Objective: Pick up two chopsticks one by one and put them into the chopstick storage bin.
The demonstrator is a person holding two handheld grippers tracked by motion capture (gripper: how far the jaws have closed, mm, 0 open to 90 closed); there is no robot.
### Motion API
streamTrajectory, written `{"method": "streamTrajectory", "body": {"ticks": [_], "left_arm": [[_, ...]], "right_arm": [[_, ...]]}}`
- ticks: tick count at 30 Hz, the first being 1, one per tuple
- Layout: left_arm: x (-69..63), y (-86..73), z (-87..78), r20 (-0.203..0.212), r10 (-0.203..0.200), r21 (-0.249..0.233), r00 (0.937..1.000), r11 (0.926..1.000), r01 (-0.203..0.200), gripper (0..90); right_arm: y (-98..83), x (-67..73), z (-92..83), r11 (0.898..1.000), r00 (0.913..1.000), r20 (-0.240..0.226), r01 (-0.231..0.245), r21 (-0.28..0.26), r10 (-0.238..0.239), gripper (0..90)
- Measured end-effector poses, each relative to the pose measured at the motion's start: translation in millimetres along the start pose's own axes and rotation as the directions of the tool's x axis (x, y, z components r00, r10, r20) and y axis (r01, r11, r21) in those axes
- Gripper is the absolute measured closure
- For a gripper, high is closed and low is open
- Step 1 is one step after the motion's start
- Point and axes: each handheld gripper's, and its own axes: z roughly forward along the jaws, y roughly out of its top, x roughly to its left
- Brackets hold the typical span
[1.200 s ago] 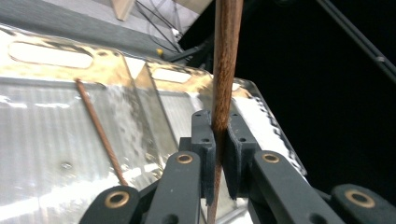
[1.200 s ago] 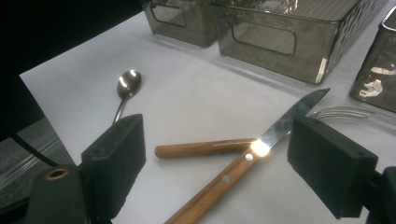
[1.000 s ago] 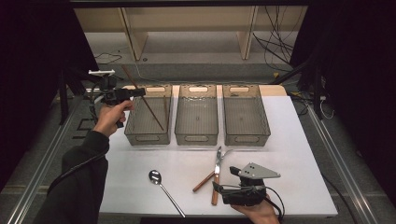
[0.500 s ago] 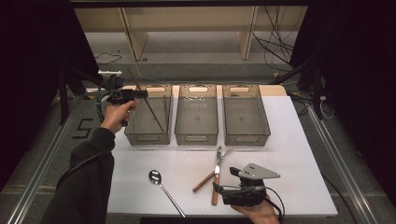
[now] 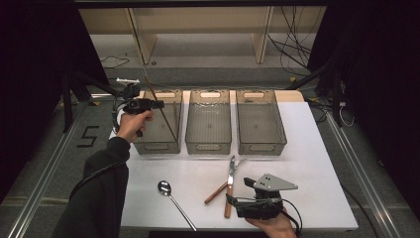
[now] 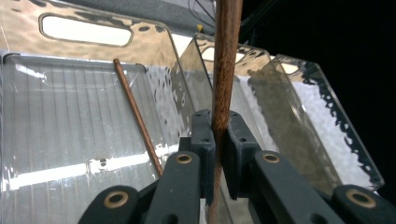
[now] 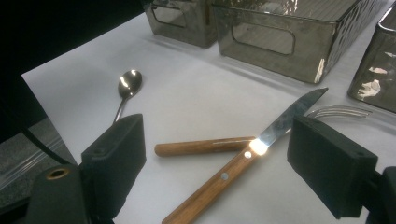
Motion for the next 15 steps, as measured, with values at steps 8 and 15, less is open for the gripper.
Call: {"method": "streamTrajectory", "body": {"ticks": [8, 15], "left_arm": [[-0.6, -4.8, 11.6, -0.012, 0.003, 0.031, 0.9999, 0.9995, -0.002, 83.6], [3.5, -8.2, 16.4, -0.020, -0.007, 0.040, 0.9998, 0.9992, 0.008, 83.5]], "right_arm": [[-0.5, 1.0, 0.2, 1.000, 1.0000, -0.003, 0.000, 0.005, 0.000, 19.9], [-0.6, 0.9, 0.9, 1.000, 1.0000, -0.007, 0.002, 0.004, -0.002, 20.1]]}}
